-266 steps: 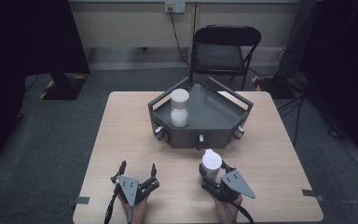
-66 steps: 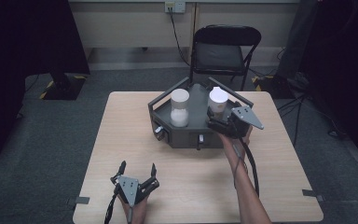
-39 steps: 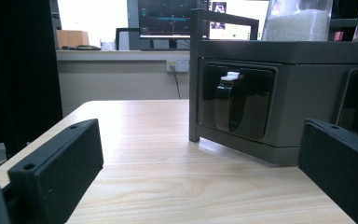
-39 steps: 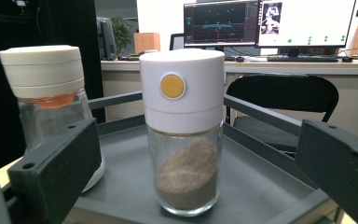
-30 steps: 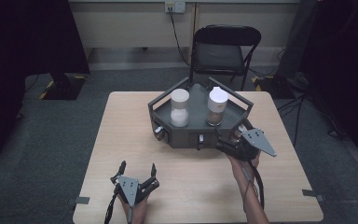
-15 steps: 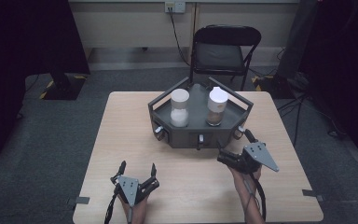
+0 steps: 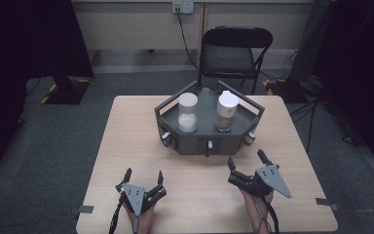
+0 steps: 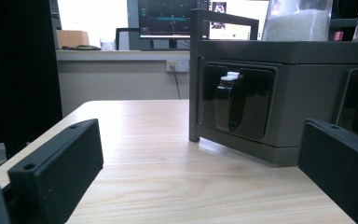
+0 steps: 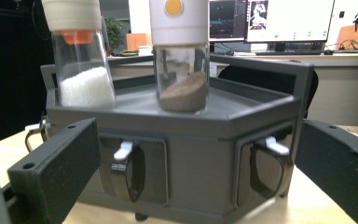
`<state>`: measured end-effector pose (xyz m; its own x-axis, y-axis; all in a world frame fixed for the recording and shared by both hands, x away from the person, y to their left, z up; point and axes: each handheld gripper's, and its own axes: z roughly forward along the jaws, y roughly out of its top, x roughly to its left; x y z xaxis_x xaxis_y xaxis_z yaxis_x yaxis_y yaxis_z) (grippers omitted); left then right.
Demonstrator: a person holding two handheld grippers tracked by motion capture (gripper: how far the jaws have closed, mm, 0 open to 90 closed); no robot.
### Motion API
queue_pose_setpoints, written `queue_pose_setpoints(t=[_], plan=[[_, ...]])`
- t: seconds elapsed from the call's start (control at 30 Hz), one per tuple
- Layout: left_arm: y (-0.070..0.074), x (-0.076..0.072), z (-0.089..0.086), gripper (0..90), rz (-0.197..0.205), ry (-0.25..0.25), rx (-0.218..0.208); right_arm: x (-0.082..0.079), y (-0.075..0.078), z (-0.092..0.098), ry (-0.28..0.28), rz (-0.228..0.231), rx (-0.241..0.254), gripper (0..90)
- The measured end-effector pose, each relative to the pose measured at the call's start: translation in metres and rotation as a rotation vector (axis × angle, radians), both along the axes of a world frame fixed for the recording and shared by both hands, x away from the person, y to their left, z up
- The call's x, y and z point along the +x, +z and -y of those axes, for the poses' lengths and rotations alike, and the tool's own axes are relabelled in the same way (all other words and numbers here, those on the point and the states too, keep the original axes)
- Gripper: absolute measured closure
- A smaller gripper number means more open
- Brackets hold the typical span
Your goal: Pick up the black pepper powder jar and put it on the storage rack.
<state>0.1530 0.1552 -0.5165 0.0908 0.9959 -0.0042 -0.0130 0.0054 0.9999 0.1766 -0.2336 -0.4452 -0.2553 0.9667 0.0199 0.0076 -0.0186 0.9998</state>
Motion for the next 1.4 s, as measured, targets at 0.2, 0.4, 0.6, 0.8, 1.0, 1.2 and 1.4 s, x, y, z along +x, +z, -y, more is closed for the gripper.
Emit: queue_pose_setpoints(t=[0.2,0.4,0.6,0.8,1.0,1.2,1.4], plan=[[0.000,0.000,0.000,0.0,-0.001,0.000,0.000,-0.007,-0.011,0.002,-0.018,-0.007,-0.014,0.0],[0.000,0.000,0.000,0.0,0.000,0.000,0.000,-0.011,-0.019,0.007,-0.031,-0.012,-0.019,0.0],[0.000,0.000,0.000,0.0,0.000,0.000,0.000,-0.017,-0.030,0.010,-0.053,-0.019,-0.009,0.0],[0.000,-0.001,0.000,0.0,0.000,0.002,0.001,-0.021,-0.041,0.010,-0.070,-0.033,0.000,0.0],[0.000,-0.001,0.000,0.0,0.000,0.002,0.001,-0.025,-0.049,0.010,-0.084,-0.037,-0.005,0.0],[0.000,-0.001,0.001,0.0,0.000,0.003,0.001,-0.029,-0.056,0.009,-0.094,-0.029,-0.006,0.0],[0.000,-0.001,0.001,0.0,0.000,0.007,0.001,-0.030,-0.061,0.007,-0.106,-0.023,-0.007,0.0]])
